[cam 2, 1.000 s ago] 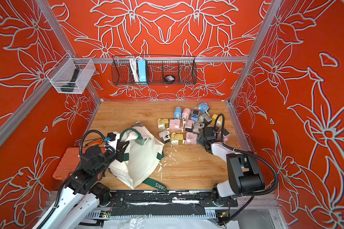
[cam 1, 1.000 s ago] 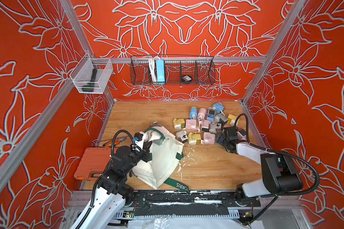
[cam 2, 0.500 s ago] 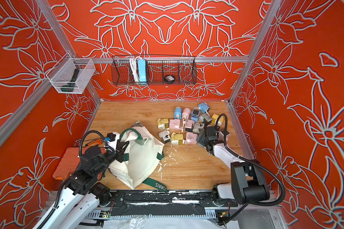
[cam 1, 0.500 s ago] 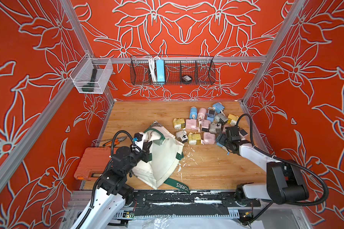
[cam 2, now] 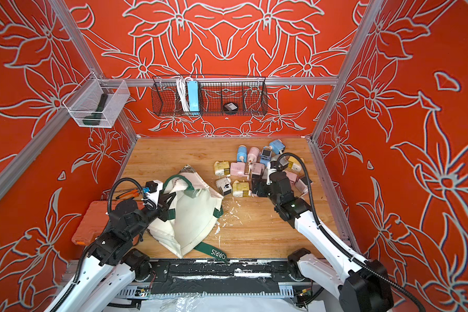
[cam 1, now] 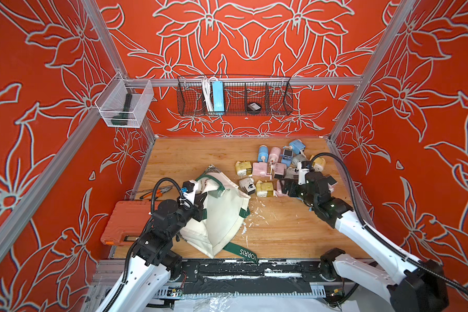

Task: Take out the pencil sharpeners from the tote bags
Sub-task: Place the pencil sharpener at the center of the board, then pick up the pencil sharpener from the canvas bag.

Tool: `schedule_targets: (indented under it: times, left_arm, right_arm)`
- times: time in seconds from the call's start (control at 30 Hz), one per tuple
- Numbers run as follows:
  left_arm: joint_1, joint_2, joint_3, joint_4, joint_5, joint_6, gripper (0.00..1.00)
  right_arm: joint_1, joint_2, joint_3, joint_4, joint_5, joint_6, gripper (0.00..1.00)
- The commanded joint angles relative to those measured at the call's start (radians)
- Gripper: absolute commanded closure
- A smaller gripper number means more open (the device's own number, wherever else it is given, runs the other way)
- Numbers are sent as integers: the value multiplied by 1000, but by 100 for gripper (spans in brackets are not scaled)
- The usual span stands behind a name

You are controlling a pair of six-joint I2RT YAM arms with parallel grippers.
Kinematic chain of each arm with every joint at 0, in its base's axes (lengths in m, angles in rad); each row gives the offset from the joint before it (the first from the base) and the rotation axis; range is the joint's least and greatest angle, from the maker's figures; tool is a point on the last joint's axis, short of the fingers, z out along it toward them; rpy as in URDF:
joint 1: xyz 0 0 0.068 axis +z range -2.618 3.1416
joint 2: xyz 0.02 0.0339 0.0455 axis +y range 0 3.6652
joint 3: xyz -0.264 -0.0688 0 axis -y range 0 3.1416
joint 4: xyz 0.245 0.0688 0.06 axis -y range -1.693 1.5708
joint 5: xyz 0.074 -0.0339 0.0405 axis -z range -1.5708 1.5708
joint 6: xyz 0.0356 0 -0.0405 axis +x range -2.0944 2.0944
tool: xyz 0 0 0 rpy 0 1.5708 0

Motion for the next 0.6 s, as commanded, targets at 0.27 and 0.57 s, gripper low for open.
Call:
schedule_targets:
  times: [0.27, 0.57]
  left_arm:
    - [-7, -6, -11, 16, -7, -12, 100]
    - [-7, -13, -11, 12, -22, -13, 100]
  right_arm:
    - [429, 146, -32, 222, -148, -228, 18]
    - [601, 392, 68, 267, -106, -312, 23]
